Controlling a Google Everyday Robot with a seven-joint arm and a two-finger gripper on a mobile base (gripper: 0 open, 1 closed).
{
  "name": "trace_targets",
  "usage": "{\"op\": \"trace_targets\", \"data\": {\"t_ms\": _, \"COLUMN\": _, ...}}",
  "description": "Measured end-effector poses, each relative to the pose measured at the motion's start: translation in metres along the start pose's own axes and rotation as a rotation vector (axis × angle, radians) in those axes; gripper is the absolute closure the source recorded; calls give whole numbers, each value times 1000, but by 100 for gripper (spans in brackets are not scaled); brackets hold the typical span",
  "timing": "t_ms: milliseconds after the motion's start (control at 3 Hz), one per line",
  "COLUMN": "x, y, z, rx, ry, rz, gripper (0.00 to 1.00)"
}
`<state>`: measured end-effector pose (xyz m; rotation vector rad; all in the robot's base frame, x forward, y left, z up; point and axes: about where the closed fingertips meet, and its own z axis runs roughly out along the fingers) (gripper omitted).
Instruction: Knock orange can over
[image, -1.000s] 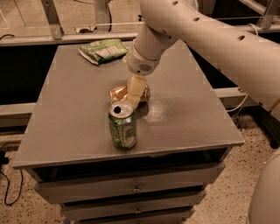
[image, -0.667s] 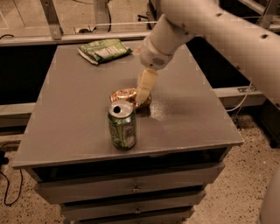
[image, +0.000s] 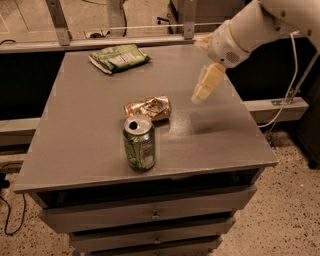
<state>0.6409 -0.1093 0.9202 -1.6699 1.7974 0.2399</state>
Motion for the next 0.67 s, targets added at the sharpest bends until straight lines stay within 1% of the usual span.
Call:
{"op": "trace_targets", "data": {"t_ms": 333, "x": 27, "y": -3, "z": -56, "rx": 54, "ry": -46, "rz": 35, "gripper": 0}}
{"op": "trace_targets", "data": {"t_ms": 667, "x": 29, "y": -4, "z": -65, "rx": 65, "ry": -56, "rz": 40, "gripper": 0}}
